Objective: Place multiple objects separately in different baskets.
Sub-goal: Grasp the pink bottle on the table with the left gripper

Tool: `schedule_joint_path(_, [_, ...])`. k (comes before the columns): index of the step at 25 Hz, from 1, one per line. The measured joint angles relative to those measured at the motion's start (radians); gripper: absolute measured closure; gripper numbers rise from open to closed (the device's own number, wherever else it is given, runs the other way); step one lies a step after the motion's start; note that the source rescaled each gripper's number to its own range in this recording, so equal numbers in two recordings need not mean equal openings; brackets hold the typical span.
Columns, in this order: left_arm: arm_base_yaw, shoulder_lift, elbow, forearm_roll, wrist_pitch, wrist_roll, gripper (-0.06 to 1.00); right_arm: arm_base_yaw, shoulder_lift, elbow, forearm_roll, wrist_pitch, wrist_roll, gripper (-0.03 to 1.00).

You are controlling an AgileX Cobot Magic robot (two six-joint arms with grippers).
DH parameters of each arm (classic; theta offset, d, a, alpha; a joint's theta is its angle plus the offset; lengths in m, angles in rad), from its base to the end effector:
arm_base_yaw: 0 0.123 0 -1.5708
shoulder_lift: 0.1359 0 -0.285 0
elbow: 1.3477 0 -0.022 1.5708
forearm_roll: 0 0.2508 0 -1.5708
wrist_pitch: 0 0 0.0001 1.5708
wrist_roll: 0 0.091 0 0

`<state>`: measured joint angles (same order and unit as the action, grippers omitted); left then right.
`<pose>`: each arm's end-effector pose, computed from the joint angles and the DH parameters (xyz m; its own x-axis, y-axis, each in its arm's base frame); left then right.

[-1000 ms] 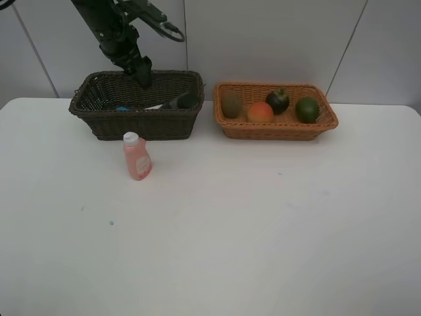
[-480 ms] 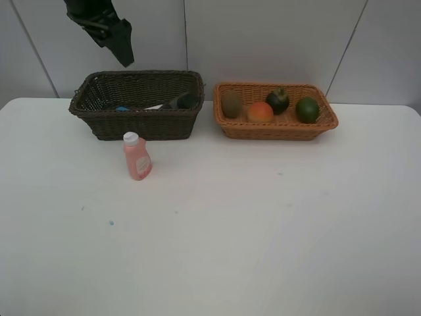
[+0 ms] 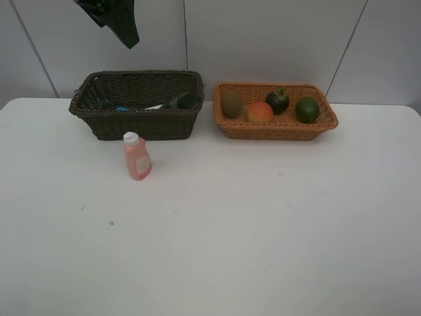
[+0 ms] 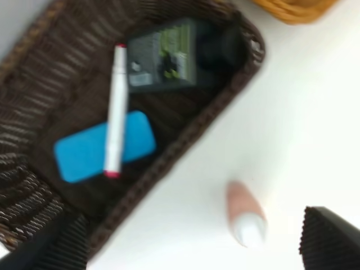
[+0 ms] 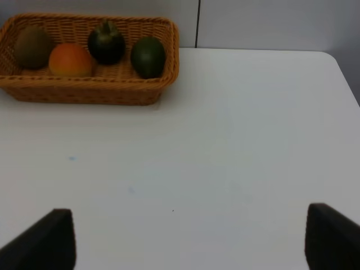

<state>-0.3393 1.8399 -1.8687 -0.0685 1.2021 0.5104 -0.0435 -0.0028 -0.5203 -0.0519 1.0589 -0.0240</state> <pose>0.3763 -0.1390 0.3555 -0.5694 0.6950 -0.4390 0.7079 0.6861 0.1679 -0.0078 -0.0038 0.2831 -0.4364 -0.0304 -0.8992 0.0627 0.9960 -0.0641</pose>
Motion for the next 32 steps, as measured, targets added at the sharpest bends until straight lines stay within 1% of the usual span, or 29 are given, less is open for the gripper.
schedule_joint_path(4, [-0.008,-0.058,0.127,0.012,-0.001,-0.044,-0.05,0.000,0.000,0.000,0.000,0.000,0.000,-0.02])
schedule_joint_path(9, [-0.009,-0.122,0.288,0.012,-0.003,-0.069,-0.05,0.000,0.000,0.000,0.000,0.000,0.000,-0.02])
schedule_joint_path(16, [-0.009,-0.147,0.437,0.001,-0.004,-0.089,-0.05,0.000,0.000,0.000,0.000,0.000,0.000,-0.02])
schedule_joint_path(19, [-0.009,-0.147,0.473,-0.008,-0.002,-0.113,-0.05,0.000,0.000,0.000,0.000,0.000,0.000,-0.02])
schedule_joint_path(22, [-0.009,-0.147,0.502,-0.037,-0.004,-0.121,-0.05,0.000,0.000,0.000,0.000,0.000,0.000,-0.02])
schedule_joint_path(25, [-0.011,-0.147,0.532,-0.043,-0.029,-0.122,-0.05,0.000,0.000,0.000,0.000,0.000,0.000,-0.02])
schedule_joint_path(29, [-0.011,-0.112,0.539,-0.045,-0.050,-0.122,-0.05,0.000,0.000,0.000,0.000,0.000,0.000,-0.02])
schedule_joint_path(32, [-0.011,-0.070,0.540,-0.045,-0.097,-0.122,-0.05,0.000,0.000,0.000,0.000,0.000,0.000,-0.02])
